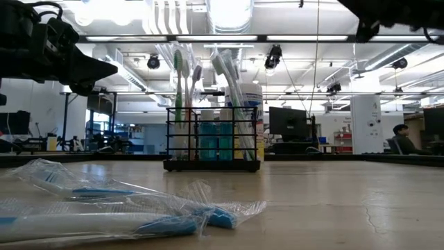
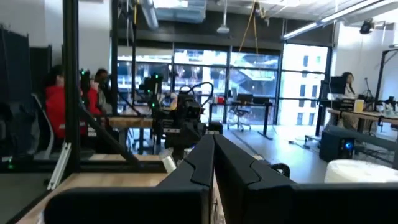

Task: Pick & Place toothbrushing station
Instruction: Put the top blue toothbrush into the black wire organizer

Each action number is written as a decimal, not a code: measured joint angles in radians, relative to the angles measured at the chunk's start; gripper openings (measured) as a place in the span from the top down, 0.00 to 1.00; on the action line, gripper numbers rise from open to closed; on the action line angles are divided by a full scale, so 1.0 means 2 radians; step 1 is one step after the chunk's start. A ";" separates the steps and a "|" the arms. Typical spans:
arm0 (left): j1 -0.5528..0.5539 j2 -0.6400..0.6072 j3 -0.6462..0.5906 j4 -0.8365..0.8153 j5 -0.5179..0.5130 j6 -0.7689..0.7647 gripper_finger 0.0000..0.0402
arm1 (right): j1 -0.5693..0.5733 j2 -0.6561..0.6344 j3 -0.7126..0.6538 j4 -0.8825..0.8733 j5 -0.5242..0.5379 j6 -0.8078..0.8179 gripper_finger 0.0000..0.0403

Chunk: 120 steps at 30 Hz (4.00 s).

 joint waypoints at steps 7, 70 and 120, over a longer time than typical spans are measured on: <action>0.000 0.000 0.000 0.001 0.000 0.000 0.98 | 0.000 -0.048 -0.062 0.035 0.017 0.008 0.98; 0.000 0.000 -0.001 0.010 0.001 -0.037 0.97 | 0.000 -0.104 -0.099 -0.057 0.062 0.108 0.98; 0.000 0.000 0.001 0.004 0.000 -0.037 0.97 | 0.107 0.349 0.258 -0.273 0.143 0.121 0.98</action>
